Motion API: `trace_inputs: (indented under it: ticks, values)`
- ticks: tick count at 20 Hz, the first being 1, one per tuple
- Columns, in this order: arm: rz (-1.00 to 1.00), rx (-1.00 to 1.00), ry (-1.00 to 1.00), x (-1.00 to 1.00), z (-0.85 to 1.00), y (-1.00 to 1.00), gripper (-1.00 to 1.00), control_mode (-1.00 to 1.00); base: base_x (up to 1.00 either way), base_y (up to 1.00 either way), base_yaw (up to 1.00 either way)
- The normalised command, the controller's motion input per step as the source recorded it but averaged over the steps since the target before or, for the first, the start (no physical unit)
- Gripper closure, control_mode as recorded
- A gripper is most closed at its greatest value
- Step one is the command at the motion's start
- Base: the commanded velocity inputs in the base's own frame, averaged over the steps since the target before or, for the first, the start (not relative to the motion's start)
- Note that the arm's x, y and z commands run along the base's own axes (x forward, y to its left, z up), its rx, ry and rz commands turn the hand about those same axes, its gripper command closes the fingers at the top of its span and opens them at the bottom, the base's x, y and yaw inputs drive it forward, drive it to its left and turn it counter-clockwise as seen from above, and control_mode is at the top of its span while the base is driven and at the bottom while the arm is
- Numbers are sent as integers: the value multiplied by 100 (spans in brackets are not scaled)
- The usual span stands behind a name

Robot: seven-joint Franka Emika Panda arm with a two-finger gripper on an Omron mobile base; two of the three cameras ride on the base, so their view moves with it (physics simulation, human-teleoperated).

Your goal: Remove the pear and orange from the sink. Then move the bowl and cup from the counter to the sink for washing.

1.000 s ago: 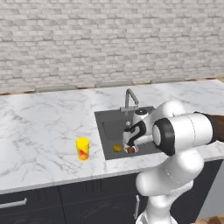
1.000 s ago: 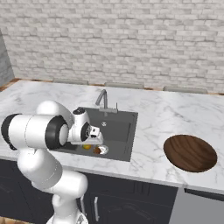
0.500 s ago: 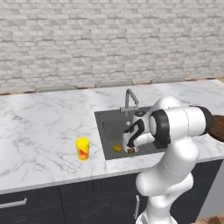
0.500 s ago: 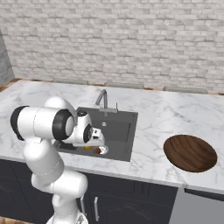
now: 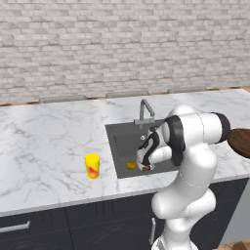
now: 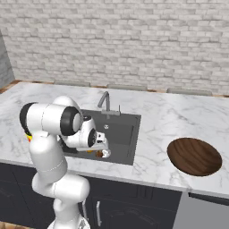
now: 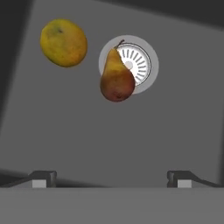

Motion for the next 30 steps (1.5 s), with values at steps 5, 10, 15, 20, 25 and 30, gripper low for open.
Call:
trace_inputs:
  ticks: [5,10,15,20,25,30]
  values:
    - [0,0,0,16,-17,0,-100,-100,0,0,0]
    - [0,0,0,16,-17,0,-100,-100,0,0,0]
    - [0,0,0,15,-16,0,-100,-100,0,0,0]
    - [0,0,0,14,-16,0,-100,-100,0,0,0]
    - [0,0,0,14,-15,0,-100,-100,0,0,0]
    - [0,0,0,14,-15,0,-100,-100,0,0,0]
